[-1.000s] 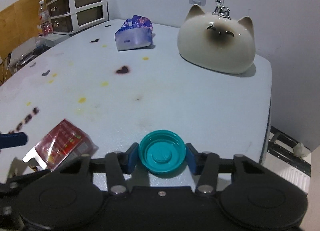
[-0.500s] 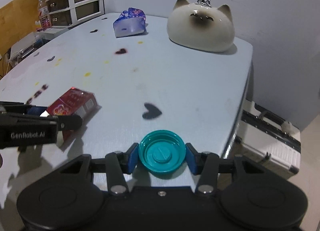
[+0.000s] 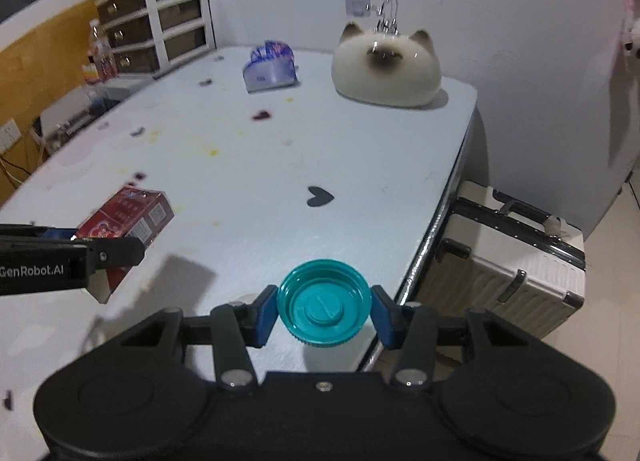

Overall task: Collect trash
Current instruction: 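Carry the snack box and bottle cap in both tools over the wastebasket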

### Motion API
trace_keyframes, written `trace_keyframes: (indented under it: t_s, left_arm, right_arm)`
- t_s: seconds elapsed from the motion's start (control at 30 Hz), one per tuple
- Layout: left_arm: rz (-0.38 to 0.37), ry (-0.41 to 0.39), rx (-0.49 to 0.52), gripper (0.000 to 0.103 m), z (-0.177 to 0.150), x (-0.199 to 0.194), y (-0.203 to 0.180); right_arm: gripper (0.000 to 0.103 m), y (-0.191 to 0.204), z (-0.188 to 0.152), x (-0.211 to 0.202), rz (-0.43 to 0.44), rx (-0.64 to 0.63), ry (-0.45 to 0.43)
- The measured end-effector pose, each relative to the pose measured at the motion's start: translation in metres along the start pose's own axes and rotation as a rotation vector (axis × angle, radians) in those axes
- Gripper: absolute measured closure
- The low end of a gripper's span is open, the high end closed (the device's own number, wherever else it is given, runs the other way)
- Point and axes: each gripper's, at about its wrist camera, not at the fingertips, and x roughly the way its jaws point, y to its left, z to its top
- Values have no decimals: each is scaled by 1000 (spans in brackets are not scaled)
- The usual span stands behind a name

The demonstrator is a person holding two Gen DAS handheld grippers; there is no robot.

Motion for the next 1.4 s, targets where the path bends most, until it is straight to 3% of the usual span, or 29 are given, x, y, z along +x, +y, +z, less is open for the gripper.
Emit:
trace_keyframes:
  t_s: [0.73, 1.1, 1.4]
  left_arm:
    - [-16, -93, 53, 51, -50, -155, -66]
    - [-47, -125, 91, 51, -70, -195, -122]
    - [-96, -100, 127, 51, -94, -194, -183]
  right_arm:
    - [53, -14, -42, -184, 22, 67, -167]
    - [53, -53, -79, -244, -20, 96, -203]
    - [53, -106, -118, -272, -73, 139, -197]
